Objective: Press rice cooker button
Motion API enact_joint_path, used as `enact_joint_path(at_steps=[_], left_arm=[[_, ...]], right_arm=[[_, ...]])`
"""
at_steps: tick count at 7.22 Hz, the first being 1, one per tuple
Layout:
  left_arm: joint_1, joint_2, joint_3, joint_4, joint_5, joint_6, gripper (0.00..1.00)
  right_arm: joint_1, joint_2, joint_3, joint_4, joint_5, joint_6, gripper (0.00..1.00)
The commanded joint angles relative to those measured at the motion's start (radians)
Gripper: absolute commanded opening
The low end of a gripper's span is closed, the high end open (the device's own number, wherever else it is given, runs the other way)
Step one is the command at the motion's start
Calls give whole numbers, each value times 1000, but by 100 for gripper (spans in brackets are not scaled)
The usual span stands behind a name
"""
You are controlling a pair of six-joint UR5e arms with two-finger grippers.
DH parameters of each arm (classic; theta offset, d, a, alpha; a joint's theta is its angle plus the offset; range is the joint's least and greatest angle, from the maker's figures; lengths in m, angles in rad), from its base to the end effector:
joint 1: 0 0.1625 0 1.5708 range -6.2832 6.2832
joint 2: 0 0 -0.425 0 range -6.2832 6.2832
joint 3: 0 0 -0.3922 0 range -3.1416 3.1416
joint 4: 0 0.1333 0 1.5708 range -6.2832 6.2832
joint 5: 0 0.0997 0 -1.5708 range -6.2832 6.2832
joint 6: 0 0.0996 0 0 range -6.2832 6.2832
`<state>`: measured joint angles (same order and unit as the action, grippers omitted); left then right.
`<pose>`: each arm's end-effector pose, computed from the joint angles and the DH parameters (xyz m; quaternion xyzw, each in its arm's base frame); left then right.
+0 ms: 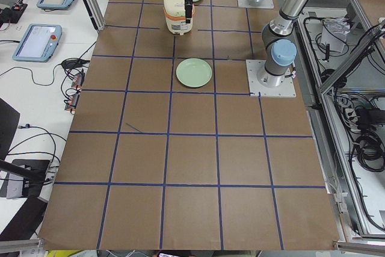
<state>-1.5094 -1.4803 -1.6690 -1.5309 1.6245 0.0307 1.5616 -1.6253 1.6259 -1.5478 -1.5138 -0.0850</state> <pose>-0.0997 -0.4636 0.4865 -0.0158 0.9994 -0.0148 0.0276 0.1347 -0.4676 0.4849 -0.0375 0.9988 0.0104 0.0290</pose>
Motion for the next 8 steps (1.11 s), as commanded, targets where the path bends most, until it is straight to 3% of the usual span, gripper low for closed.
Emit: enact_joint_path(at_steps=[1,3,6,8], left_arm=[[0,0,0,0,0,0,100],[0,0,0,0,0,0,100],[0,0,0,0,0,0,100],[0,0,0,0,0,0,100]], right_arm=[[0,-1,0,0,4,-1,98],[0,1,-1,0,7,-4,97],[0,2,-6,0,7,2,76],[0,1,-1,9,12,21,69]])
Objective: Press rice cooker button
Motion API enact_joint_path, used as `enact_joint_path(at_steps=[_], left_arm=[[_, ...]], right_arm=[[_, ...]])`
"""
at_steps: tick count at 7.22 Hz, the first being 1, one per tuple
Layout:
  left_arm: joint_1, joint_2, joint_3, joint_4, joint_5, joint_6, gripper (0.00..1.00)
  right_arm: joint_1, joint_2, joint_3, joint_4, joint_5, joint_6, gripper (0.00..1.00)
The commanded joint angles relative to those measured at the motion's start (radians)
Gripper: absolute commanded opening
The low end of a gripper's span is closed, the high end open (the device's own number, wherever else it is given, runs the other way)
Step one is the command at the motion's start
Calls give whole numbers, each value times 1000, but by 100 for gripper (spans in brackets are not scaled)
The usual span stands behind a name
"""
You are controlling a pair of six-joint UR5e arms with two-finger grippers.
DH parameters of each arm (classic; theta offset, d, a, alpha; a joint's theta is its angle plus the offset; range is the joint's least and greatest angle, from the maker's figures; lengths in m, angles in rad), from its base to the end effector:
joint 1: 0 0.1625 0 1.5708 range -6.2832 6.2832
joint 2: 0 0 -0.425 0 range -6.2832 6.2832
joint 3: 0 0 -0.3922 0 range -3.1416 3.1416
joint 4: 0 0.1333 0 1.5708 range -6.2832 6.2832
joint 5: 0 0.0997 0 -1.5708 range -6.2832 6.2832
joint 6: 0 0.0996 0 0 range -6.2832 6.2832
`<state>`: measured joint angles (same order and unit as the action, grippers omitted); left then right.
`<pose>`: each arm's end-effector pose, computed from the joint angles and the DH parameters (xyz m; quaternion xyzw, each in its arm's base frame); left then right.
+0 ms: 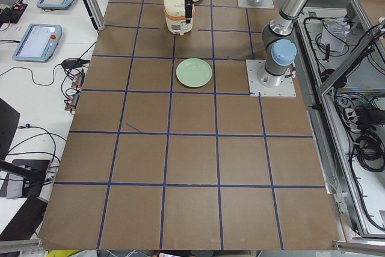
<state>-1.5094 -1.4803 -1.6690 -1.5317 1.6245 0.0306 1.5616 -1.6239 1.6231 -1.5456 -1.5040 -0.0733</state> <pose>-0.0997 -0.4635 0.4865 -0.0158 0.9994 -0.0144 0.0275 0.1356 -0.4682 0.4854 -0.0316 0.9989 0.0108 0.0339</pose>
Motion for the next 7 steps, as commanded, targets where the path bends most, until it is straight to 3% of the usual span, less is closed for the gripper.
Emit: enact_joint_path(at_steps=[1,2,4,5,7], left_arm=[[0,0,0,1,0,0,100],[0,0,0,-1,0,0,100],[0,0,0,1,0,0,100],[0,0,0,1,0,0,100],[0,0,0,1,0,0,100]], right_arm=[[0,-2,-2,22,2,39,69],[0,-2,-2,24,2,47,67],[0,-1,-2,24,4,47,19],[0,-1,0,24,4,47,7],[2,1,1,13,19,52,6]])
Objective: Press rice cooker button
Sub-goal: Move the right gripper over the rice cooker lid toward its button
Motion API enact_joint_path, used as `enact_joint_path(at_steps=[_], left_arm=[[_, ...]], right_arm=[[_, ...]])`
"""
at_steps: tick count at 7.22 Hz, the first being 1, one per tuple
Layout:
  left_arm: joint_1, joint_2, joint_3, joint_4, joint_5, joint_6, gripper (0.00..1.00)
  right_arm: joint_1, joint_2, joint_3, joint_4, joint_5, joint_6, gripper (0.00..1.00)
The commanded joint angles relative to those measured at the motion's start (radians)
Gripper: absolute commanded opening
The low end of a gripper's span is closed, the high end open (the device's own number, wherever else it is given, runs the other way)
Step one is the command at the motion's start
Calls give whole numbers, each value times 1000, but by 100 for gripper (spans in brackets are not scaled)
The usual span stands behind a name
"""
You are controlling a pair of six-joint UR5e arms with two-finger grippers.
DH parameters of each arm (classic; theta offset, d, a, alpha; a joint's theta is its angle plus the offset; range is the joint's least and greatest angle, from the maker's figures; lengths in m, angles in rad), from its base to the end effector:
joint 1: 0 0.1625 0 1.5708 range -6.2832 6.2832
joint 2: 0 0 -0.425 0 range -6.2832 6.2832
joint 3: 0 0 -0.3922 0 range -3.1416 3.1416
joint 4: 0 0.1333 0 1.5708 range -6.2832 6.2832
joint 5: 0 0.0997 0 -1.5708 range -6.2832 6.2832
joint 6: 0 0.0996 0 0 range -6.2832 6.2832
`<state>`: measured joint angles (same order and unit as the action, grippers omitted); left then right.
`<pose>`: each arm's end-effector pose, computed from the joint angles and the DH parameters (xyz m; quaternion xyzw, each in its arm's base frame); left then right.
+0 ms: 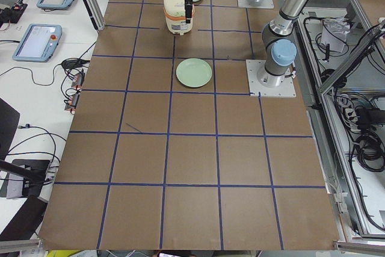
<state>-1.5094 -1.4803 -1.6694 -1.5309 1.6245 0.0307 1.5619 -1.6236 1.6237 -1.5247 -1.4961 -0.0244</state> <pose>-0.0997 -0.4636 0.4863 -0.0158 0.9994 -0.0146 0.0275 0.1366 -0.4660 0.4830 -0.0069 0.9990 0.0225 0.0377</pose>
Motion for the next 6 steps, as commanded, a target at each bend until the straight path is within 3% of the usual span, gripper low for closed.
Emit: enact_joint_path(at_steps=[1,2,6], left_arm=[[0,0,0,-1,0,0,100],[0,0,0,0,0,0,100],[0,0,0,0,0,0,100]], right_arm=[[4,10,2,-15,81,41,6],[10,49,8,-79,167,49,7],[101,214,1,-268,186,57,7]])
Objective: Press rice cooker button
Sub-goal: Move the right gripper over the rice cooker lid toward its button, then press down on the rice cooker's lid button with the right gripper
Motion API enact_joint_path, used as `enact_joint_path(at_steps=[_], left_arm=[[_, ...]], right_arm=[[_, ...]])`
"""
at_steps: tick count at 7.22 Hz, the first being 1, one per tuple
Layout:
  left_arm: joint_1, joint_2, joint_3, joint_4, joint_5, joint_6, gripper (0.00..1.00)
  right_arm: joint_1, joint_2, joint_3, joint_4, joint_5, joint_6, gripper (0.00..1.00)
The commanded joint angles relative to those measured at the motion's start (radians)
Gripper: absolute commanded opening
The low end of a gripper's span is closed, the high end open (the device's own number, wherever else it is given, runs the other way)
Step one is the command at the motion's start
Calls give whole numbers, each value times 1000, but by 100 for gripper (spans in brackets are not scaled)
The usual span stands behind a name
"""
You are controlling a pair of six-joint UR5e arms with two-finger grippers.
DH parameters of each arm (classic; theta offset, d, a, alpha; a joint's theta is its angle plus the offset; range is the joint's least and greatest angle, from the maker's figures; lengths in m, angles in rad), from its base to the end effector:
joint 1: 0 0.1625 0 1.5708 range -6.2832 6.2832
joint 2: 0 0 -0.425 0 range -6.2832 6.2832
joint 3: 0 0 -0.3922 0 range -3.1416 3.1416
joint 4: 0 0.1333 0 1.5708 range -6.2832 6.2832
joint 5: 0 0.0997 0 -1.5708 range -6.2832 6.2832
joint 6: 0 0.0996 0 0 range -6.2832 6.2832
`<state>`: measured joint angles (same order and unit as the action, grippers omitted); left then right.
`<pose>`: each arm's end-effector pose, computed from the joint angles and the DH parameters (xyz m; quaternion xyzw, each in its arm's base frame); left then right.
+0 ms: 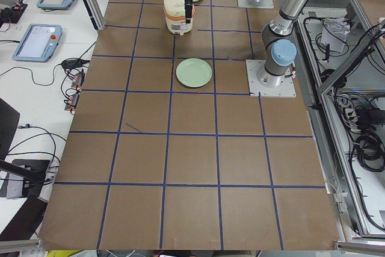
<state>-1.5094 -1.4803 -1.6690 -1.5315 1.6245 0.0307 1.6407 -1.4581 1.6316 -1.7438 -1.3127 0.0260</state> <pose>-0.0997 -0.4636 0.4865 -0.0158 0.9994 -0.0145 0.0275 0.1956 -0.5214 0.4207 -0.0217 0.9914 0.0064 0.1285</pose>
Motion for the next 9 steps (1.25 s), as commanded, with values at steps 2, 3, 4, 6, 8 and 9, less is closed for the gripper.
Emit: enact_joint_path(at_steps=[2,3,4,6,8,9], left_arm=[[0,0,0,1,0,0,100],[0,0,0,1,0,0,100],[0,0,0,1,0,0,100],[0,0,0,-1,0,0,100],[0,0,0,1,0,0,100],[0,0,0,1,0,0,100]], right_arm=[[28,96,-9,-98,16,11,7],[30,108,-9,-114,24,15,7],[30,114,-9,-124,26,15,7],[34,120,-7,-126,38,17,7],[42,123,-6,-131,46,17,7],[42,133,-7,-137,46,17,7]])
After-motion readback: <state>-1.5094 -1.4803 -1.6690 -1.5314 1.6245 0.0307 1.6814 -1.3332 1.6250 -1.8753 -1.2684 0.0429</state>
